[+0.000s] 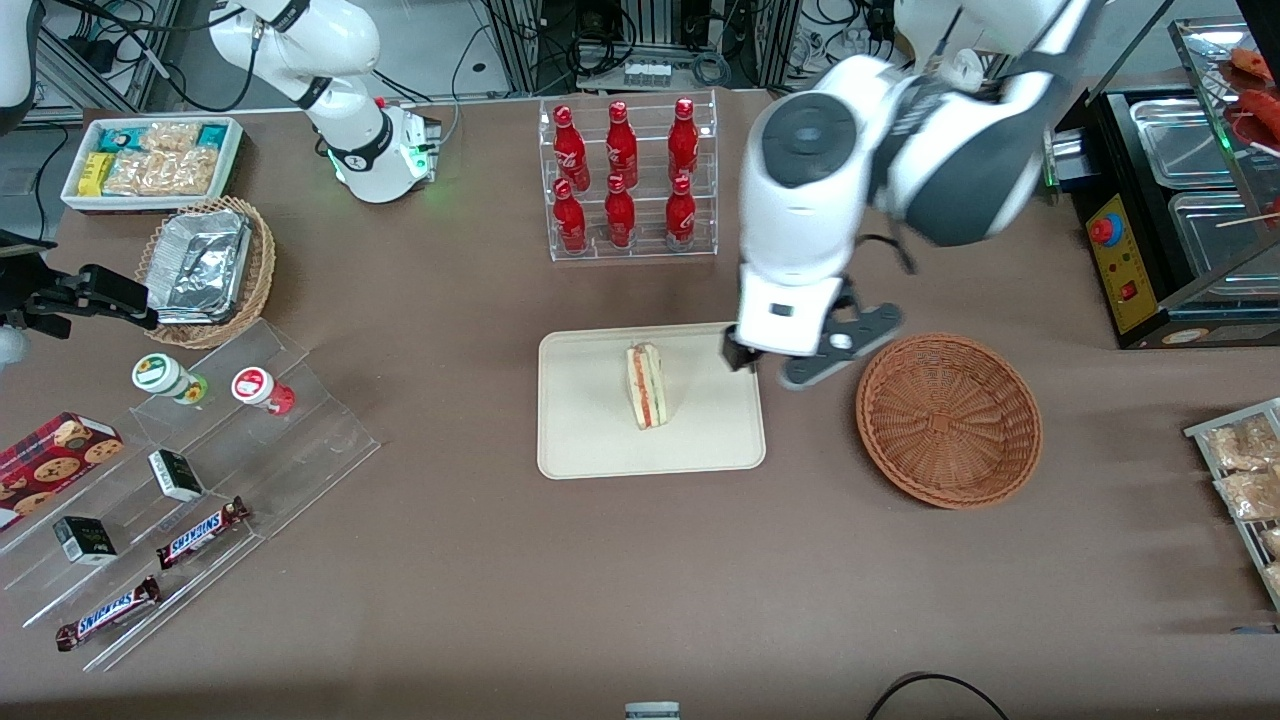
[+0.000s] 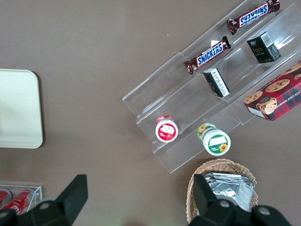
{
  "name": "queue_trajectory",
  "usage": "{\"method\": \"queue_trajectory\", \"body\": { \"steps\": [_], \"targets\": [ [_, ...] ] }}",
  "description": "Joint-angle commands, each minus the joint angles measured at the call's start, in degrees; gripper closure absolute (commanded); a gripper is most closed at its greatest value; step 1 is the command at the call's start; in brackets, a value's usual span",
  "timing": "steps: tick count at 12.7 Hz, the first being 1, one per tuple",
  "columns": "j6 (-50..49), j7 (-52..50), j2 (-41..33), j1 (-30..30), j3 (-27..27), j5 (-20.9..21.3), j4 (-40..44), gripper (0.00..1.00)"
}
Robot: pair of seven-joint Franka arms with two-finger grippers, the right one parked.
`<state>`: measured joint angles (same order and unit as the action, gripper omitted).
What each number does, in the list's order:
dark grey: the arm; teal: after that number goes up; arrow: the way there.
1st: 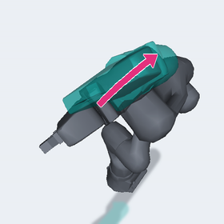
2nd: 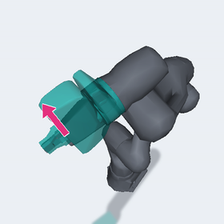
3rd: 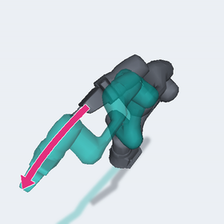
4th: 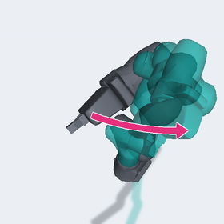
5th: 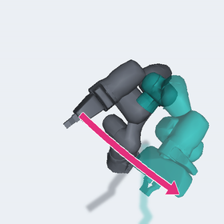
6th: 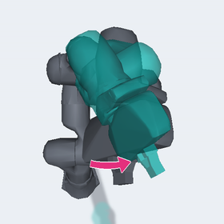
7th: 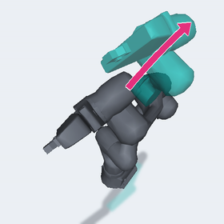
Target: Place sandwich from basket to tray
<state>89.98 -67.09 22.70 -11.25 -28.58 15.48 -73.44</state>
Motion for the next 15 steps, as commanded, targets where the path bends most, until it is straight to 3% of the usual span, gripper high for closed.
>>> {"method": "queue_trajectory", "body": {
  "steps": [1, 7, 10, 15],
  "targets": [
    [-4.0, 5.8, -5.2, 5.2, -0.3, -2.5, -2.1, 0.01],
    [-10.6, 23.0, -10.7, 17.1, -0.2, -8.1, -2.1, 0.01],
    [-13.5, 33.0, -12.2, 20.6, 0.3, -8.6, -2.2, 0.01],
    [-15.4, 47.1, -17.3, 16.0, 13.1, -13.4, -5.2, 0.01]
  ]
}}
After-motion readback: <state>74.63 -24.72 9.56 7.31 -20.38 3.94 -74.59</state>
